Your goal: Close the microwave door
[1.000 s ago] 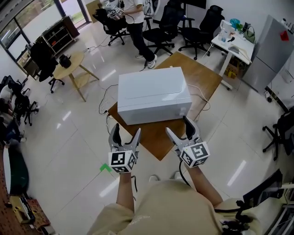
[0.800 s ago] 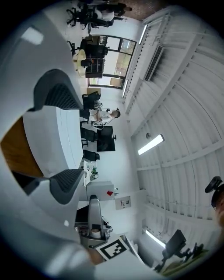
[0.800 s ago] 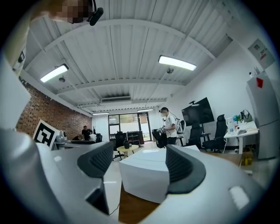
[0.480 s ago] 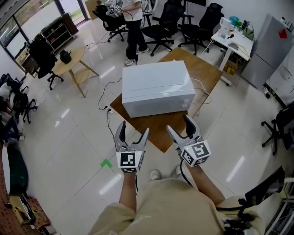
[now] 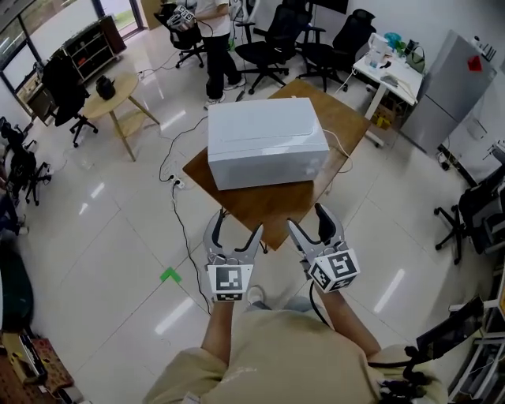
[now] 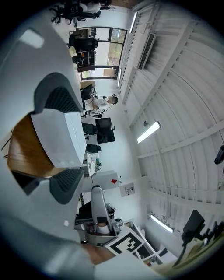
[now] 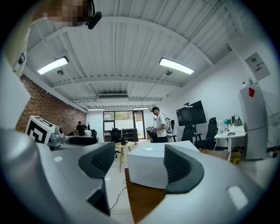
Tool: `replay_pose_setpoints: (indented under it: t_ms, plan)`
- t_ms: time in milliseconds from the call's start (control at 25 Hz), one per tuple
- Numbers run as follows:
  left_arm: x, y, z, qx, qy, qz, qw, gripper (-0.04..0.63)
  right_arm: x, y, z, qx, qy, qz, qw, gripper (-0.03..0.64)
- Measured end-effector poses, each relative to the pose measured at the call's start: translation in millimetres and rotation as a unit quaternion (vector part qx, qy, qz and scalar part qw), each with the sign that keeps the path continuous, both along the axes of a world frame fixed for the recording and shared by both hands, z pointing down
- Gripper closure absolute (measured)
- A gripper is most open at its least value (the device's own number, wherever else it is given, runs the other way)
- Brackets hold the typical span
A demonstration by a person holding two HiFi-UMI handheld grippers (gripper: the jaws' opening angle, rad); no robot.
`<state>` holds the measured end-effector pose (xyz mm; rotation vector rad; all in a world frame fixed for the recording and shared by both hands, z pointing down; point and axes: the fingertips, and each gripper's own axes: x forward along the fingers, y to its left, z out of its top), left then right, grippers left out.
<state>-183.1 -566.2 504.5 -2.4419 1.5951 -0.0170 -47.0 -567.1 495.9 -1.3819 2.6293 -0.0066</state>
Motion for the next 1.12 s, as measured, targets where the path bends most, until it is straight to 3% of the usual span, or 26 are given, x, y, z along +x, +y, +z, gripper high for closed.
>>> replay_pose_setpoints:
  t_ms: [80, 200, 400, 560, 680, 840, 1000, 1120]
  plan:
    - [9, 26, 3, -0.014, -0.001, -0.012, 0.9998, 0.192, 7, 23, -4, 0.015, -0.001, -0.006, 1.000, 0.278]
    - [28, 63, 4, 0.020, -0.006, -0.027, 0.9994, 0.192, 27, 62, -9, 0.046, -0.007, -0.012, 0.999, 0.278]
    - [79, 113, 3, 0.020, 0.006, -0.038, 0.9991, 0.192, 77, 111, -8, 0.050, -0.018, -0.032, 0.998, 0.276]
    - [107, 118, 22, 0.011, 0.003, -0.047, 0.9988, 0.192, 115, 112, 16, 0.042, -0.029, -0.021, 0.998, 0.276]
    - [130, 115, 3, -0.013, 0.009, -0.037, 0.9992, 0.192, 139, 104, -1, 0.029, -0.032, -0.010, 0.999, 0.275]
    - [117, 161, -15, 0.005, 0.037, -0.035, 0.9987, 0.192, 131, 158, -15, 0.052, -0.009, -0.005, 0.999, 0.258]
    - [114, 186, -17, 0.030, 0.035, -0.019, 0.9988, 0.192, 125, 184, -5, 0.062, -0.018, 0.023, 0.998, 0.258]
    - [96, 200, -27, 0.037, 0.040, -0.024, 0.9982, 0.192, 102, 197, -14, 0.068, 0.013, 0.012, 0.998, 0.259]
